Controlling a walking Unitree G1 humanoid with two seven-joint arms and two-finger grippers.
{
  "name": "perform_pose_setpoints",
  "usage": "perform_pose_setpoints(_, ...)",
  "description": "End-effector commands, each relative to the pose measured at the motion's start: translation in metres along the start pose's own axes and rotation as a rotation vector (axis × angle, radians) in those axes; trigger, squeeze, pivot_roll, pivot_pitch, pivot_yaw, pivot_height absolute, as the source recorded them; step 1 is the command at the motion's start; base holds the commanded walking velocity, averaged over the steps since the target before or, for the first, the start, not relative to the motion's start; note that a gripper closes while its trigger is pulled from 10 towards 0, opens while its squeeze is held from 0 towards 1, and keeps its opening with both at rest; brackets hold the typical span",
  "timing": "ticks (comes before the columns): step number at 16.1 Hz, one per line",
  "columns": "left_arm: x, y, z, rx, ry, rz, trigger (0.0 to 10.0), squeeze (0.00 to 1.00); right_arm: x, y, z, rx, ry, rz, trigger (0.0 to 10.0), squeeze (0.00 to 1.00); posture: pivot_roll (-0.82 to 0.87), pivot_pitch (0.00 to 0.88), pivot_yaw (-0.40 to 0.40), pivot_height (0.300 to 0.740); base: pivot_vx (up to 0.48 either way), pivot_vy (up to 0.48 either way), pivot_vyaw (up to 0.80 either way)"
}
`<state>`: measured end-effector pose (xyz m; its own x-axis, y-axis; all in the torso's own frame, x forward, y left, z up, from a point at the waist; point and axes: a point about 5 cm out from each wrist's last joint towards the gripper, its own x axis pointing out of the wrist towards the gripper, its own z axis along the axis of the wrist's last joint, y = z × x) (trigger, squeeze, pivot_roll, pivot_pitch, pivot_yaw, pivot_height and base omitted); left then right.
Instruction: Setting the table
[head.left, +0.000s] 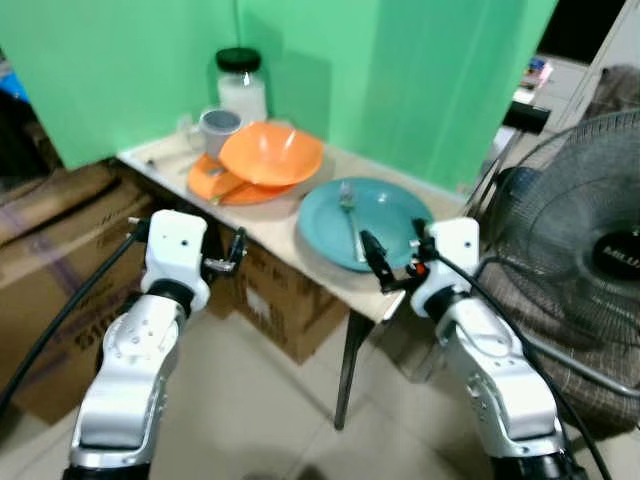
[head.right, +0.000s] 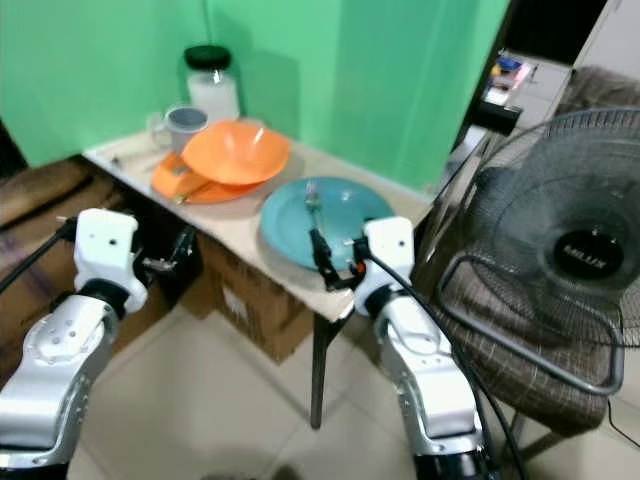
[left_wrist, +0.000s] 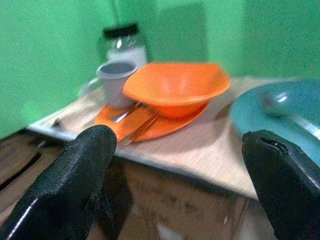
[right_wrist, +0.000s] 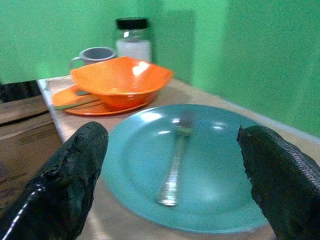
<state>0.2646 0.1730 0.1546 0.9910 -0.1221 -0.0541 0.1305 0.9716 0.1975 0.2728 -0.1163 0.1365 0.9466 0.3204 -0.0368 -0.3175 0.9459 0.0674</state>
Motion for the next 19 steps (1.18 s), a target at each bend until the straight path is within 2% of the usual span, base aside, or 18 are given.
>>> perform_pose_setpoints(1, 0.001, -0.005, 0.002, -0.004, -0.003, -0.024, 10.0, 0.0, -0.002, -0.008, -0.001, -0.009, 0.003, -0.037, 10.0, 0.47, 0.13, 0.0, 0.01, 0.74, 0.285, 0.0, 0.0)
perform_pose_setpoints(2, 0.001, -0.005, 0.002, -0.003, -0.003, -0.03, 10.0, 0.0, -0.001, -0.009, -0.001, 0.0, 0.002, -0.045, 10.0, 0.0, 0.13, 0.0, 0.011, 0.74, 0.285, 0.0, 0.0)
perform_pose_setpoints(6, 0.001, -0.007, 0.002, -0.003, -0.001, -0.059, 10.0, 0.0, 0.001, -0.01, -0.001, -0.026, 0.019, -0.078, 10.0, 0.0, 0.13, 0.0, 0.014, 0.74, 0.285, 0.0, 0.0)
perform_pose_setpoints(8, 0.0, -0.009, 0.001, 0.04, 0.003, -0.127, 10.0, 0.0, 0.006, -0.013, -0.003, 0.04, 0.09, -0.084, 10.0, 0.0, 0.12, 0.0, 0.015, 0.74, 0.279, 0.0, 0.0)
perform_pose_setpoints(10, -0.001, -0.008, -0.001, 0.066, 0.017, -0.168, 10.0, 0.0, 0.013, -0.008, -0.004, 0.038, 0.156, -0.021, 10.0, 0.0, 0.13, 0.0, 0.015, 0.74, 0.0, 0.0, 0.0)
perform_pose_setpoints(12, -0.004, -0.006, -0.006, 0.097, 0.043, -0.254, 10.0, 0.0, 0.03, 0.003, -0.006, 0.005, 0.222, 0.035, 10.0, 0.0, 0.12, 0.0, 0.016, 0.74, 0.0, 0.0, 0.0)
perform_pose_setpoints(13, -0.006, -0.004, -0.007, 0.11, 0.054, -0.28, 10.0, 0.0, 0.039, 0.008, -0.005, 0.02, 0.25, 0.057, 10.0, 0.0, 0.12, 0.0, 0.016, 0.74, 0.0, 0.0, 0.0)
perform_pose_setpoints(14, -0.006, -0.003, -0.008, 0.114, 0.056, -0.286, 10.0, 0.0, 0.042, 0.009, -0.005, 0.031, 0.261, 0.06, 10.0, 0.0, 0.12, 0.0, 0.019, 0.74, 0.0, 0.0, 0.0)
perform_pose_setpoints(15, -0.005, 0.004, -0.008, 0.127, 0.057, -0.27, 10.0, 0.0, 0.059, 0.007, -0.003, 0.0, 0.281, 0.024, 10.0, 0.0, 0.13, 0.0, 0.015, 0.74, 0.0, 0.0, 0.0)
perform_pose_setpoints(17, -0.003, 0.007, -0.004, 0.113, 0.045, -0.232, 10.0, 0.0, 0.066, 0.003, 0.001, -0.011, 0.266, -0.001, 10.0, 0.0, 0.12, 0.0, 0.012, 0.74, 0.0, 0.0, 0.0)
perform_pose_setpoints(18, -0.003, 0.007, -0.003, 0.102, 0.032, -0.209, 10.0, 0.0, 0.067, 0.001, 0.005, -0.053, 0.224, -0.024, 10.0, 0.0, 0.12, 0.0, 0.01, 0.74, 0.0, 0.0, 0.0)
perform_pose_setpoints(19, -0.002, 0.004, 0.001, 0.08, -0.001, -0.15, 10.0, 0.0, 0.06, -0.001, 0.017, -0.013, 0.106, -0.044, 10.0, 0.0, 0.12, 0.0, 0.006, 0.74, 0.0, 0.0, 0.0)
